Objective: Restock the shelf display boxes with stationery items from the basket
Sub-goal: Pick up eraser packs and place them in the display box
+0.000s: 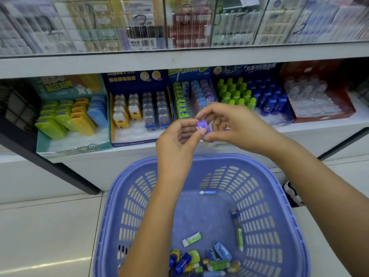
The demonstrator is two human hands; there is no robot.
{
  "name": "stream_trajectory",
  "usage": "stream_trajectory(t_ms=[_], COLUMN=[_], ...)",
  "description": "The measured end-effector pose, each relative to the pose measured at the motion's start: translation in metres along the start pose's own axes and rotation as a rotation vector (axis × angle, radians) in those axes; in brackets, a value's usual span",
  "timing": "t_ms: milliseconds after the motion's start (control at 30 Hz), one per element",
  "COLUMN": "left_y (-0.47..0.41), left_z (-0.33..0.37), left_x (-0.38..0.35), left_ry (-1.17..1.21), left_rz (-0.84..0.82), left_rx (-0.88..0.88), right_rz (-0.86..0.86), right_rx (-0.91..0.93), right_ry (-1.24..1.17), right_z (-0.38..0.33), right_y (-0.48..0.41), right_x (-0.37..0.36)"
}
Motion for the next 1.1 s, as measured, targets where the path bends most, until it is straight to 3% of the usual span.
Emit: stream_trajectory(t_ms=[100, 167, 233, 333, 500, 800, 900, 967, 1033, 1100], left_y=[0.002, 0.004, 0.01, 0.015, 0.01, 0.01, 0.015, 0.021, 0.033, 0.055], left_z=[-0.007, -0.017, -0.031, -0.046, -0.045, -0.041, -0.043, -0.066, -0.106, -0.152], left_x=[-0.013, -0.025, -0.036, -0.04, -0.036, -0.034, -0.028, -0.026, -0.027, -0.026], left_ry=[-0.1, -0.423, -0.732, -0.875, -0.838, -0.784, -0.515, -0.451, -0.599, -0.799], left_rz=[-0.093, -0.22, -0.337, -0.393, -0.358, -0.373, -0.351, -0.401, -0.521, -0.688], left_rx=[-0.036, -0.104, -0.154, -0.188, -0.228, -0.233, -0.2, -0.05, 0.139, 0.289], right_rz=[0.232, 0.379, 0.427, 0.377, 0.187, 0.096, 0.19, 0.242, 0.055, -0.337], right_rx=[-0.036, -0.085, -0.115, -0.139, -0.181, -0.255, -0.222, -0.211, -0.273, -0.378], right_ry=[0.105, 0.108, 0.171, 0.248, 0.324, 0.413, 0.378, 0.259, 0.272, 0.385], right_z=[0.013, 0.029, 0.041, 0.053, 0.062, 0.058, 0.049, 0.05, 0.065, 0.09], right_y=[-0.007, -0.017, -0.029, -0.047, -0.065, -0.076, -0.049, -0.016, 0.016, 0.05], right_x=[0.018, 0.037, 0.046, 0.041, 0.028, 0.032, 0.029, 0.011, -0.035, -0.102])
Point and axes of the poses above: each hand's wrist, its own y-axis away from the middle knuckle, its own x-axis out of the back of the hand, z = x × y, the point moved 6 cm from there along -y, towards the middle knuckle, and after that the axes turned 5 degrees about y, right-handed, at the moved point
